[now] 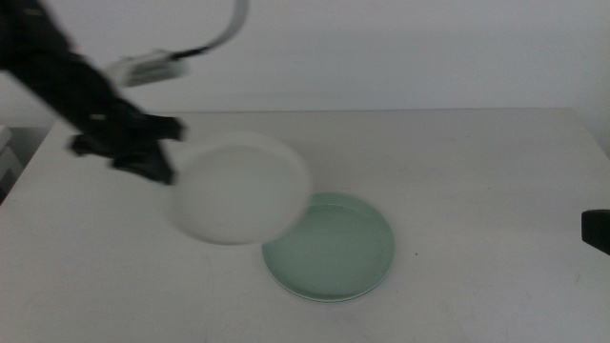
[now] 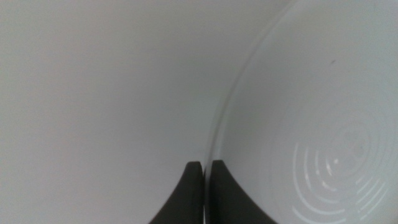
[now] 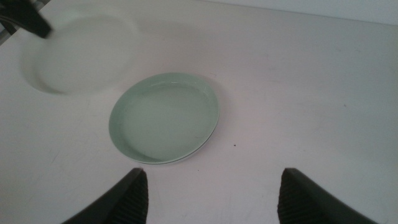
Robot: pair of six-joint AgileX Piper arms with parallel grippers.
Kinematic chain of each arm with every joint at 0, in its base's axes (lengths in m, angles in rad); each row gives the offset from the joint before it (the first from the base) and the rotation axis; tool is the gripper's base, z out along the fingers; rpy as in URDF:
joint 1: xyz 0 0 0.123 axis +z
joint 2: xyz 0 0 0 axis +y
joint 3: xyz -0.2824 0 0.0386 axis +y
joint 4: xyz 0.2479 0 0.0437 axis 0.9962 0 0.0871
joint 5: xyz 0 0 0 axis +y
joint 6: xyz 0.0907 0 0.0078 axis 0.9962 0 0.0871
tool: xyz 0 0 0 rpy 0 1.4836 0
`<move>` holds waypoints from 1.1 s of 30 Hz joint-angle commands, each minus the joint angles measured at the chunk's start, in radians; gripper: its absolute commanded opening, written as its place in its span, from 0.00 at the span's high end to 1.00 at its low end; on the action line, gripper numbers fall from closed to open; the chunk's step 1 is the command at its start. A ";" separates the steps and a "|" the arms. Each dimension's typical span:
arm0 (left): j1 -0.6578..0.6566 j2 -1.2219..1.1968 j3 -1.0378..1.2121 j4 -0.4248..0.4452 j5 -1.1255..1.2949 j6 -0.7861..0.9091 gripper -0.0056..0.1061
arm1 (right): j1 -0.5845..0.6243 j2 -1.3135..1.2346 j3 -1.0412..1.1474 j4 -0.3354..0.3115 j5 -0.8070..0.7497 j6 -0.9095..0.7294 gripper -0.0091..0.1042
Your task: Stack the three bowls on top of each other.
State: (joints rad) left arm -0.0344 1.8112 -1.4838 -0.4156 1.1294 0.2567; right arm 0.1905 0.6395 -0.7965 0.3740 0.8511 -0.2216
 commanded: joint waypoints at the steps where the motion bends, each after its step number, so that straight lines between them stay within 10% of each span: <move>1: -0.081 -0.032 -0.031 -0.030 -0.063 -0.052 0.95 | -0.006 0.001 -0.026 0.012 -0.059 -0.007 0.45; 19: -0.328 0.125 -0.031 -0.020 -0.289 -0.080 0.86 | -0.006 0.001 -0.026 0.012 -0.060 -0.007 0.45; 33: -0.299 0.024 -0.065 0.013 -0.233 -0.077 0.01 | -0.006 0.001 -0.026 0.012 -0.059 -0.007 0.45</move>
State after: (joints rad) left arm -0.3445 1.9239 -1.5047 -0.3895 0.8930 0.1896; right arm 0.1905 0.6395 -0.7965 0.3740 0.8511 -0.2216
